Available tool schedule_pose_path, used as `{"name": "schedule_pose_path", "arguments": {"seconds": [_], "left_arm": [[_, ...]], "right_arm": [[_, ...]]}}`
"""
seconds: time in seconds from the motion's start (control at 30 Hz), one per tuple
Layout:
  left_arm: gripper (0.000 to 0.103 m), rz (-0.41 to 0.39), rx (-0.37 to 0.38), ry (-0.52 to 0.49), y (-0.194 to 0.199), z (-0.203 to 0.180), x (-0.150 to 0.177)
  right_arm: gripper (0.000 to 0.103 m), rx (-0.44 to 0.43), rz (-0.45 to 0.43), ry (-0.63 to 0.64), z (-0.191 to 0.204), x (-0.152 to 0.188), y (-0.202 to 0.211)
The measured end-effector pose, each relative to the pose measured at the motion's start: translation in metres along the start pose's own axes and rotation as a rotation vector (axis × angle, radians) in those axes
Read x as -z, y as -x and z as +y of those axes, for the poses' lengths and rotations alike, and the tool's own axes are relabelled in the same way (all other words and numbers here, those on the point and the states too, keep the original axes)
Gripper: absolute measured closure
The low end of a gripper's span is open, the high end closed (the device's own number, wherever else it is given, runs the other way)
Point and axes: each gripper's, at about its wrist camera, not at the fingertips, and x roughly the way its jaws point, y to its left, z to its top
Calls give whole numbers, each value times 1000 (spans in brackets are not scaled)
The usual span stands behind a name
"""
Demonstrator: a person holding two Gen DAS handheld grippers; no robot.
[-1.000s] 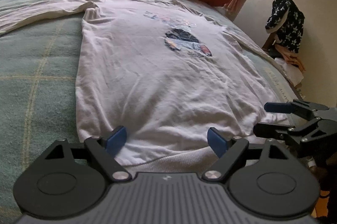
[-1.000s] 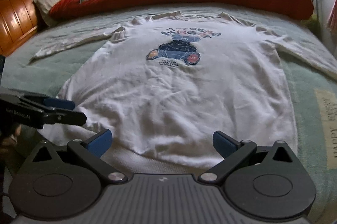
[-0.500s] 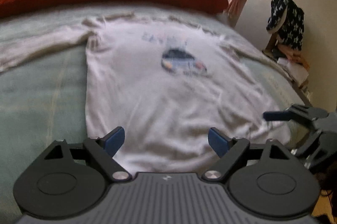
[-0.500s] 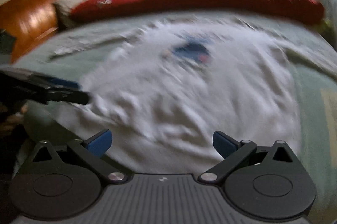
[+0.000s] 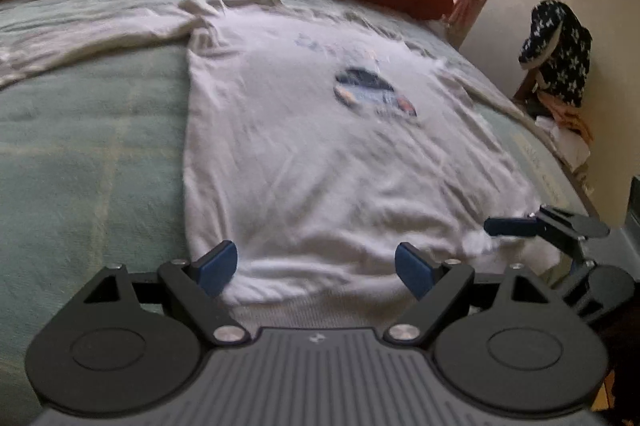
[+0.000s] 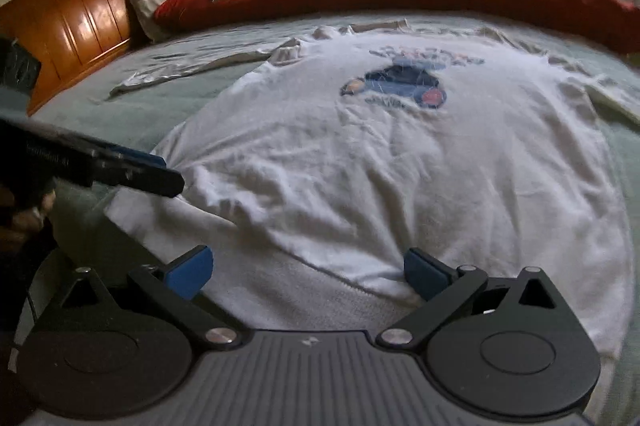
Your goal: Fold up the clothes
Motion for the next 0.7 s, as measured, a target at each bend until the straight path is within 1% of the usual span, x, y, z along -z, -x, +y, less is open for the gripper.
{"name": "schedule_pose_path", "arguments": {"seconds": [0.1, 0.13, 0.2, 0.27, 0.37, 0.4, 0.47, 0.53, 0.6, 0.67, 0.7], "left_arm": [[17, -20, 6, 5, 2, -2, -12], [17, -23, 12, 10, 1, -2, -16], [17, -22, 25, 24, -3, -3, -20], [17, -5, 33, 43, -11, 0, -21], [17, 33, 38, 84, -22, 10, -9], [17, 33, 44, 90, -24, 12, -4], [17, 14, 64, 83, -20, 15, 2], [17, 15, 69, 85, -14, 14, -4], [17, -6, 53, 64, -11, 11, -14], [17, -26, 43, 42, -11, 8, -23], [17, -24, 57, 45, -15, 8, -26]], "right_arm": [[0, -42, -59, 42, 13, -19, 1], [0, -63, -65, 52, 18, -26, -4], [0, -98, -63, 64, 25, -33, -16], [0, -115, -26, 71, 30, -32, -28], [0, -113, 57, 88, 37, -24, -44], [0, -95, 67, 104, 38, -17, -44], [0, -89, 62, 128, 40, -6, -33], [0, -81, 43, 132, 39, -8, -22], [0, -71, 22, 135, 38, -10, -10], [0, -41, 22, 85, 28, -12, -11], [0, -25, 22, 59, 22, -12, -13]]}}
